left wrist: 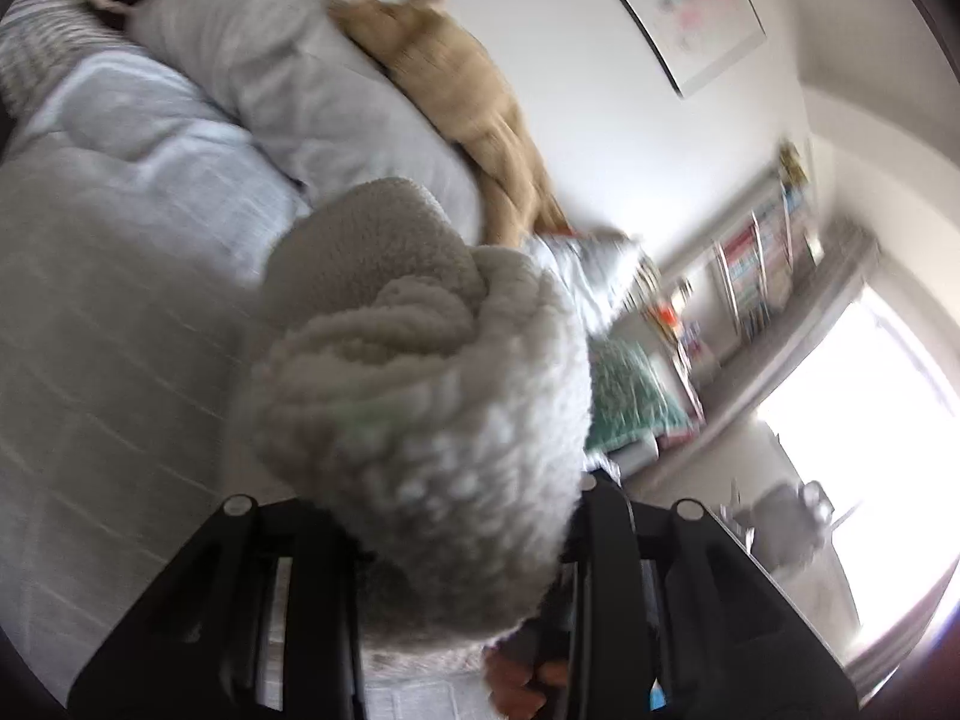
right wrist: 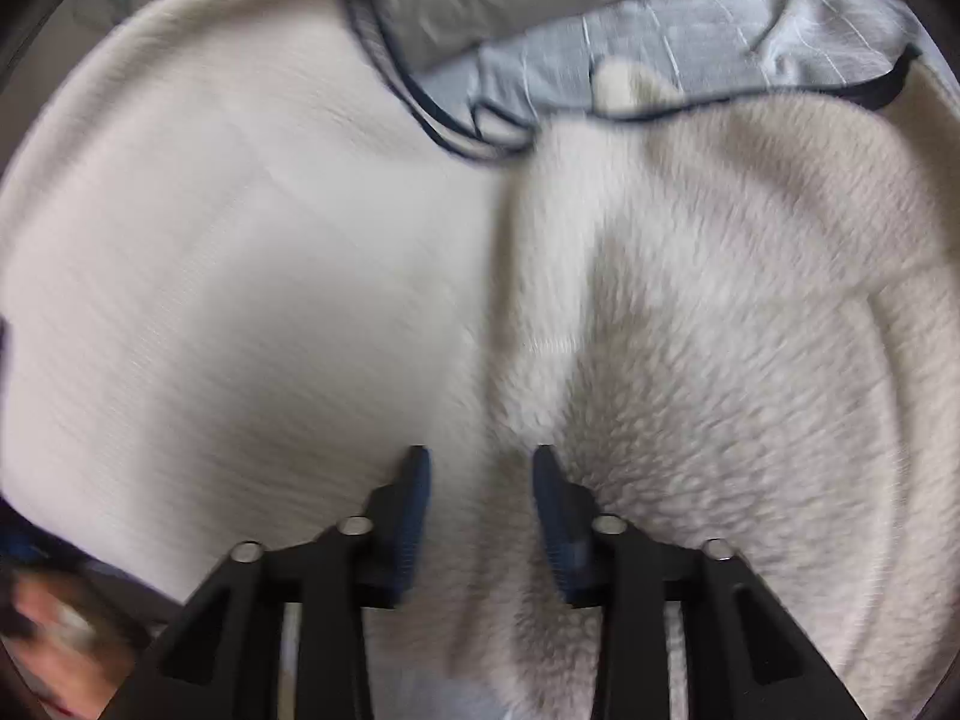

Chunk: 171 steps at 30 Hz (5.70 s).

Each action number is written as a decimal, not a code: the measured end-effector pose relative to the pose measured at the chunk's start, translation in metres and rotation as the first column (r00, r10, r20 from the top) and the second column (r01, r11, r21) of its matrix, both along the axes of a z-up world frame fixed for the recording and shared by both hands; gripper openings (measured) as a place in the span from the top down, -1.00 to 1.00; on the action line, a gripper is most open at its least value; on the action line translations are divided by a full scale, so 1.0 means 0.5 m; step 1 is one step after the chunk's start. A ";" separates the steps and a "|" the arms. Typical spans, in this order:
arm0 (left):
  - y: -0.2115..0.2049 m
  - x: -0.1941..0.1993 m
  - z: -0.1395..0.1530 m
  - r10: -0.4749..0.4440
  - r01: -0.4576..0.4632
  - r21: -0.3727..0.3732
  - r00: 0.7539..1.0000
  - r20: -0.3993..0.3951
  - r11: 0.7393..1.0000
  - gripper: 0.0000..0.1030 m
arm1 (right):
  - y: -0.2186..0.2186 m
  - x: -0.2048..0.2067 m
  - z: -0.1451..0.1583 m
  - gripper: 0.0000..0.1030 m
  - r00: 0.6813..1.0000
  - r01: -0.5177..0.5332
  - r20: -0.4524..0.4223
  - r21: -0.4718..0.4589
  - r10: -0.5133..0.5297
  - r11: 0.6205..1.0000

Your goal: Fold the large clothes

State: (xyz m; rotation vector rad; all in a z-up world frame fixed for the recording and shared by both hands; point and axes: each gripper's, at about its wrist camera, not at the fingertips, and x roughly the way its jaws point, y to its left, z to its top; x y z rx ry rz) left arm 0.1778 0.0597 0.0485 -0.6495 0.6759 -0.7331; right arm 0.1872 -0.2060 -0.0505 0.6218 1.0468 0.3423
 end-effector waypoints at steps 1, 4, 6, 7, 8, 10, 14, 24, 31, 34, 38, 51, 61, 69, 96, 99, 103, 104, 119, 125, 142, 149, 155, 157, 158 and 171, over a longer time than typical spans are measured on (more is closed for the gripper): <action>-0.030 -0.003 -0.003 -0.031 0.031 0.021 1.000 0.003 0.999 0.40 | -0.028 -0.009 0.019 -0.02 0.999 0.025 0.034 0.027 -0.026 0.999; -0.121 -0.017 -0.023 -0.116 0.115 0.113 0.993 -0.002 0.987 0.39 | -0.136 -0.038 0.060 -0.23 0.986 0.108 0.109 0.161 -0.127 0.981; -0.176 -0.032 -0.047 -0.175 0.175 0.190 0.984 -0.016 0.966 0.39 | -0.222 -0.066 0.064 -0.37 0.966 0.173 0.132 0.315 -0.223 0.933; -0.202 -0.045 -0.061 -0.207 0.206 0.233 0.978 -0.023 0.950 0.39 | -0.248 -0.077 0.060 -0.40 0.957 0.196 0.130 0.374 -0.261 0.907; -0.233 -0.060 -0.079 -0.240 0.238 0.294 0.970 -0.030 0.926 0.39 | -0.285 -0.088 0.046 -0.40 0.944 0.229 0.115 0.444 -0.308 0.866; -0.271 -0.088 -0.101 -0.289 0.274 0.387 0.957 -0.021 0.881 0.39 | -0.337 -0.093 0.012 -0.43 0.927 0.280 0.062 0.542 -0.370 0.793; -0.299 -0.132 -0.111 -0.332 0.270 0.502 0.943 0.036 0.822 0.39 | -0.395 -0.086 -0.059 -0.43 0.913 0.352 -0.066 0.628 -0.403 0.694; -0.242 -0.103 -0.089 -0.344 0.325 0.393 0.939 -0.024 0.860 0.39 | -0.325 -0.035 -0.060 -0.43 0.943 0.306 -0.098 0.631 -0.318 0.713; -0.275 -0.109 -0.115 -0.414 0.399 0.410 0.909 -0.056 0.820 0.39 | -0.359 -0.037 0.019 -0.43 0.897 0.320 0.075 0.572 -0.436 0.755; -0.299 -0.117 -0.141 -0.441 0.421 0.467 0.894 -0.072 0.778 0.39 | -0.382 -0.060 0.032 -0.43 0.864 0.364 0.118 0.527 -0.490 0.768; -0.322 -0.135 -0.162 -0.466 0.422 0.520 0.883 -0.051 0.743 0.38 | -0.415 -0.094 0.031 -0.43 0.849 0.433 0.097 0.436 -0.519 0.789; -0.341 -0.135 -0.119 -0.514 0.440 0.567 0.857 -0.032 0.697 0.27 | -0.290 -0.142 0.011 -0.43 0.964 0.256 -0.135 0.255 -0.227 0.933; -0.213 -0.112 0.012 -0.607 0.505 0.501 0.793 0.050 0.702 -0.08 | -0.219 -0.081 0.023 0.49 0.972 0.235 0.019 0.005 -0.235 0.972; -0.202 0.023 -0.043 -0.404 0.347 0.469 0.914 0.023 0.812 -0.08 | -0.199 -0.134 0.178 0.51 0.945 0.194 0.293 -0.136 -0.148 0.972; -0.366 -0.050 -0.159 -0.501 0.369 0.611 0.864 0.053 0.701 -0.07 | -0.409 -0.067 0.133 0.22 0.872 0.397 0.274 0.088 -0.405 0.914; -0.381 -0.054 -0.162 -0.474 0.334 0.618 0.878 0.072 0.712 -0.07 | -0.397 -0.096 0.162 0.22 0.890 0.388 0.252 0.022 -0.381 0.921; -0.382 -0.055 -0.157 -0.442 0.306 0.615 0.894 0.078 0.727 -0.07 | -0.312 -0.127 0.170 0.22 0.941 0.297 0.196 -0.097 -0.274 0.950; -0.377 -0.056 -0.149 -0.436 0.305 0.611 0.897 0.075 0.731 -0.07 | -0.284 -0.131 0.168 0.22 0.954 0.272 0.174 -0.149 -0.246 0.951; -0.254 0.005 -0.084 -0.332 0.278 0.434 0.942 0.053 0.857 -0.07 | -0.250 -0.262 0.149 0.74 0.981 0.189 0.079 -0.144 -0.179 0.971; -0.311 -0.030 -0.134 -0.430 0.345 0.535 0.902 0.038 0.771 -0.07 | -0.251 -0.254 0.045 0.73 0.979 0.154 -0.058 -0.423 -0.197 0.893; -0.206 0.090 -0.247 -0.272 0.383 0.242 0.880 -0.388 0.891 -0.60 | -0.300 -0.256 0.012 -0.47 0.966 0.226 -0.053 -0.301 -0.253 0.927; -0.191 0.079 -0.255 -0.295 0.379 0.148 0.868 -0.400 0.913 -0.23 | -0.298 -0.227 -0.042 -0.44 0.968 0.196 -0.122 -0.178 -0.219 0.964; -0.173 0.031 -0.142 -0.285 0.354 0.336 0.929 -0.237 0.873 0.05 | -0.251 -0.229 -0.012 0.07 0.988 0.153 -0.010 -0.156 -0.156 0.976; -0.149 0.017 -0.117 -0.269 0.320 0.413 0.947 -0.178 0.852 0.44 | -0.224 -0.219 0.001 0.07 0.991 0.135 0.009 -0.126 -0.134 0.983; -0.137 0.006 -0.108 -0.282 0.314 0.438 0.949 -0.138 0.842 0.59 | -0.207 -0.212 0.010 0.06 0.992 0.127 0.018 -0.141 -0.126 0.982; -0.147 -0.016 -0.104 -0.282 0.277 0.440 0.958 -0.057 0.854 0.43 | -0.133 -0.263 0.178 -0.18 0.956 0.292 0.183 -0.531 -0.229 0.795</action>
